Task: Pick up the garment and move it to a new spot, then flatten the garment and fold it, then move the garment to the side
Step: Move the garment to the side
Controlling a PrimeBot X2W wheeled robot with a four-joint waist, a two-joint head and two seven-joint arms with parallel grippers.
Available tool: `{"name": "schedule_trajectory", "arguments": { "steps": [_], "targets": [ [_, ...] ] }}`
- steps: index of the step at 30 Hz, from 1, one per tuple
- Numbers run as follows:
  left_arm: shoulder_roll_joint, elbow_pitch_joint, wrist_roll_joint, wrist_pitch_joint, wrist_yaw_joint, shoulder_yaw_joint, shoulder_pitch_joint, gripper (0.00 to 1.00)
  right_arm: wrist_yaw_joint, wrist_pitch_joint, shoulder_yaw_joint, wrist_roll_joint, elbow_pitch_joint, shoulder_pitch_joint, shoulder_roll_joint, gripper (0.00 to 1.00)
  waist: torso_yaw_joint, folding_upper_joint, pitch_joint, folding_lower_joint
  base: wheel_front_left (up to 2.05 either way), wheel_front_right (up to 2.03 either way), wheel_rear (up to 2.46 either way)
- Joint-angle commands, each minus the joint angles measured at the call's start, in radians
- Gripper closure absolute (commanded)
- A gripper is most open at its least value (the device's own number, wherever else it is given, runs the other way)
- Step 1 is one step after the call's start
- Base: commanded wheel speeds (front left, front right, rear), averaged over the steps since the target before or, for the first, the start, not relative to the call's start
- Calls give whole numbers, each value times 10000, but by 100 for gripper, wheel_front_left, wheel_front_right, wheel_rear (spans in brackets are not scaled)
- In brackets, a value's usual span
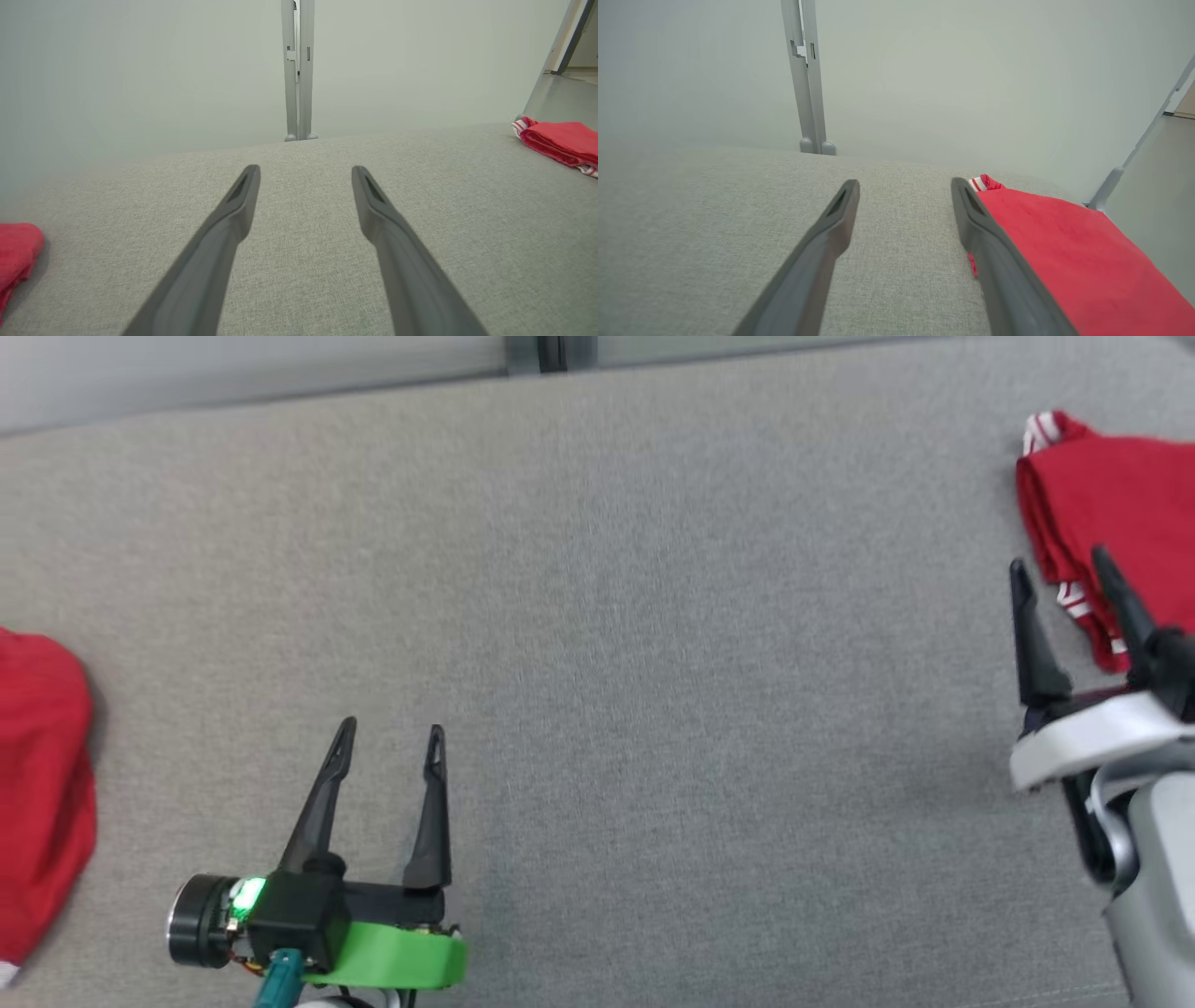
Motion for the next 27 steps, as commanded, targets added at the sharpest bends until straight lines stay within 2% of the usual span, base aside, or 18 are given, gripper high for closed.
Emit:
{"name": "schedule_trajectory", "arguments": {
  "steps": [1,3,12,18,27],
  "targets": [
    [-38,73,-155,-39,72,144,243,0,-19,-24,-9,-88,-267,491,224,0,238,0,-1769,1,0,0,0],
    [-76,179,-348,-35,97,347,475,0,-19,-25,179,80,-655,1030,597,0,160,0,-2149,1,0,0,0],
    [-209,446,-1183,-38,-18,1447,1481,0,-19,-26,1057,516,-1893,2650,1377,0,-99,0,-3145,1,0,0,0],
    [-232,398,-932,-40,-319,1600,1916,0,-18,-26,1458,540,-2307,3607,1613,0,-5,0,-3517,1,0,0,0],
    [-227,333,-1034,-39,-303,1495,2319,0,-18,-26,1483,344,-2053,4333,1724,0,163,0,-3726,1,0,0,0]
  ]
}}
